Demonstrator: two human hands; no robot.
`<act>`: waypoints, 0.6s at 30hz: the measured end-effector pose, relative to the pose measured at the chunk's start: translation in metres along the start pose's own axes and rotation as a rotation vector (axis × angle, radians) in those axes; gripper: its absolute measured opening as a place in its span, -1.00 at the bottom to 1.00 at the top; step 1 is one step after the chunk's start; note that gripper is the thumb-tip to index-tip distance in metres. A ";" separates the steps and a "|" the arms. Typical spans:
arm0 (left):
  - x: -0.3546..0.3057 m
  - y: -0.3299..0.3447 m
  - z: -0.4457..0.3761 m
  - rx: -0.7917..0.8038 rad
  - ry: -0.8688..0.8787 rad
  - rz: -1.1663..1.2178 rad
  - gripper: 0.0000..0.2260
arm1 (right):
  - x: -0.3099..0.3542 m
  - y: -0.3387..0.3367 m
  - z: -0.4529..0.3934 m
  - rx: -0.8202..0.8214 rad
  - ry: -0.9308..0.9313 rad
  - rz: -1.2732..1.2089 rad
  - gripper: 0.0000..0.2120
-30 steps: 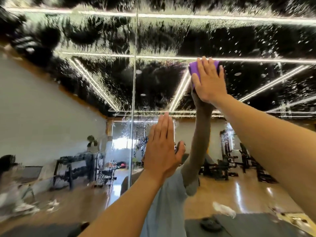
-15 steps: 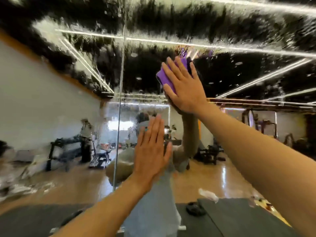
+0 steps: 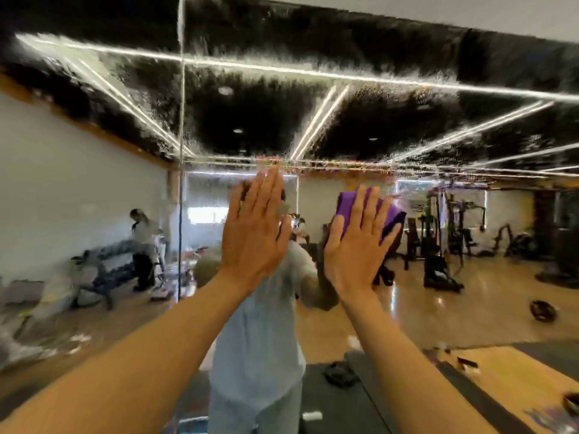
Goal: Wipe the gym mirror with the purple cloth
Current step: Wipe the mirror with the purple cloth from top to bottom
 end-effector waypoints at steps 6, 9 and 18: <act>0.000 0.004 0.006 0.008 0.006 -0.012 -0.42 | 0.051 0.012 -0.003 0.234 -0.659 -0.018 -0.45; 0.001 0.005 0.005 0.010 -0.012 -0.037 -0.42 | 0.006 0.001 -0.060 0.117 -0.338 0.000 -0.42; -0.001 -0.001 0.003 0.021 -0.020 -0.016 -0.43 | 0.020 -0.003 -0.066 0.078 -0.044 0.025 -0.42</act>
Point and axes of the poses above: each hand's wrist, its own z-axis away from the middle knuckle, its own y-axis out of the palm, x = y × z, the point moved 5 cm from there along -z, towards the middle knuckle, and after that the axes turned 7 degrees about -z, right-handed, at the moved point
